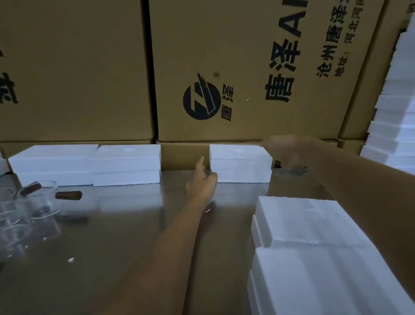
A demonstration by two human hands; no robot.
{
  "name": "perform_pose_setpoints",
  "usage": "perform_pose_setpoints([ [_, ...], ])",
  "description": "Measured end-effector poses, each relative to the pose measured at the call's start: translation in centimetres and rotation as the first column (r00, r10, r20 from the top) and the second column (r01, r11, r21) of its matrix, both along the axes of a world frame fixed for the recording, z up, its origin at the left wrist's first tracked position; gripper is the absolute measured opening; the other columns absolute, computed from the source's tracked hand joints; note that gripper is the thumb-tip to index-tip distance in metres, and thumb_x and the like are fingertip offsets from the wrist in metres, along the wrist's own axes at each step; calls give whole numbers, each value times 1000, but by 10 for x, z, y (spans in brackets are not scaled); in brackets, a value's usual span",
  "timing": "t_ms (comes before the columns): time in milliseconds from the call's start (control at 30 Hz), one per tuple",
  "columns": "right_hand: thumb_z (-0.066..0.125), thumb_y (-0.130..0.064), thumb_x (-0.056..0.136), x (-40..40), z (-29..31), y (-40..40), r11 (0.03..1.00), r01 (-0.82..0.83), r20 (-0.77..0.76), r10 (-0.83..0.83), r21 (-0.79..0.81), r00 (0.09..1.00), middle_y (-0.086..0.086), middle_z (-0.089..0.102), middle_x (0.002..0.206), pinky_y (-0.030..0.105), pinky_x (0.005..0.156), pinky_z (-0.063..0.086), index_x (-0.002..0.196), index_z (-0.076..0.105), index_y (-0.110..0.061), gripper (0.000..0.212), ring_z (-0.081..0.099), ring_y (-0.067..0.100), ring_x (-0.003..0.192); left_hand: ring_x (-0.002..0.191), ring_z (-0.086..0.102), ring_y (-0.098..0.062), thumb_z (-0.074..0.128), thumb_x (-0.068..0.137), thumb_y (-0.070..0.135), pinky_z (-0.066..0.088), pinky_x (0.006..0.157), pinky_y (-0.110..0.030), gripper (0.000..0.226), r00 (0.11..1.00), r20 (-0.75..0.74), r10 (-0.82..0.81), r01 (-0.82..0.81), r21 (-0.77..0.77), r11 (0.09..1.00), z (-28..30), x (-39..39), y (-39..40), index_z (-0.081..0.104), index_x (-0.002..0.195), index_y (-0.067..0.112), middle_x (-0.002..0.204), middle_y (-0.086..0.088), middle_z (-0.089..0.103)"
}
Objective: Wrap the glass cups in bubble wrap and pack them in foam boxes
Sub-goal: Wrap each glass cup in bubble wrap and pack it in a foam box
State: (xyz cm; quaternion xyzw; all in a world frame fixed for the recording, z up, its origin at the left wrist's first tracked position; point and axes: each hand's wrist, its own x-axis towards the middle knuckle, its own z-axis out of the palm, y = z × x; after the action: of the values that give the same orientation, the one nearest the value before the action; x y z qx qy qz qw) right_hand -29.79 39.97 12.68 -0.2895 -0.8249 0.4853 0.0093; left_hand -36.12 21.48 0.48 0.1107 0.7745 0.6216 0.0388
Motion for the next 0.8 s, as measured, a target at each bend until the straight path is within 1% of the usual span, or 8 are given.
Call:
perform_pose_setpoints([
  [33,57,-30,97,-3,-7,4,1000,7,24,-7,-21,1000,4,48,109,35,79,47,100,52,-11,20,52,25,91,141,39,-24,47,96,28,29,118,-43,67,1000,-6,-6,6,-1,1000,-1,-5,2,22,156,41,154,11,44],
  [100,66,-43,92,-12,-20,10,988,38,26,-35,-150,999,8,49,139,35,95,49,133,48,-12,55,55,26,119,132,47,-24,47,94,25,36,114,-43,66,1000,-6,-17,17,-11,1000,-2,-10,4,26,154,42,146,11,53],
  [233,68,-43,90,-15,-31,2,965,-18,15,23,-260,1000,9,40,151,40,107,45,150,37,-14,74,48,26,131,106,57,-22,49,91,22,46,94,-37,59,1000,-1,3,-3,20,1000,0,-11,0,37,146,41,128,5,63],
  [400,74,-40,84,0,-20,-37,951,-62,-12,61,-301,998,9,49,127,37,78,53,143,42,-12,72,58,24,101,137,42,-31,49,91,12,39,113,-48,65,995,25,101,-104,118,988,6,11,-17,33,152,32,143,-1,53],
  [533,70,-45,85,17,-5,-91,983,-103,-41,98,-154,994,5,26,158,41,106,38,136,42,-25,61,31,29,141,135,44,-28,53,93,8,39,114,-43,71,977,50,205,-211,258,943,7,55,-43,26,156,25,149,-3,43],
  [600,68,-47,86,32,1,-118,980,-150,-20,149,-129,989,1,24,159,41,103,38,125,45,-29,49,29,27,141,135,43,-29,53,94,7,39,113,-39,72,961,91,262,-277,290,916,7,76,-63,22,157,26,152,-4,39],
  [700,69,-49,85,61,8,-157,956,-234,-15,236,-178,972,1,23,160,42,106,41,141,44,-29,65,29,29,143,134,46,-32,54,95,5,42,109,-39,73,920,88,383,-391,293,873,6,115,-97,20,157,24,153,-7,39],
  [800,72,-48,82,93,14,-196,936,-265,-25,267,-231,963,0,24,159,46,108,44,138,46,-28,65,32,31,142,136,44,-33,56,95,5,39,110,-37,75,888,91,450,-457,274,846,6,155,-135,18,157,20,153,-9,40],
])
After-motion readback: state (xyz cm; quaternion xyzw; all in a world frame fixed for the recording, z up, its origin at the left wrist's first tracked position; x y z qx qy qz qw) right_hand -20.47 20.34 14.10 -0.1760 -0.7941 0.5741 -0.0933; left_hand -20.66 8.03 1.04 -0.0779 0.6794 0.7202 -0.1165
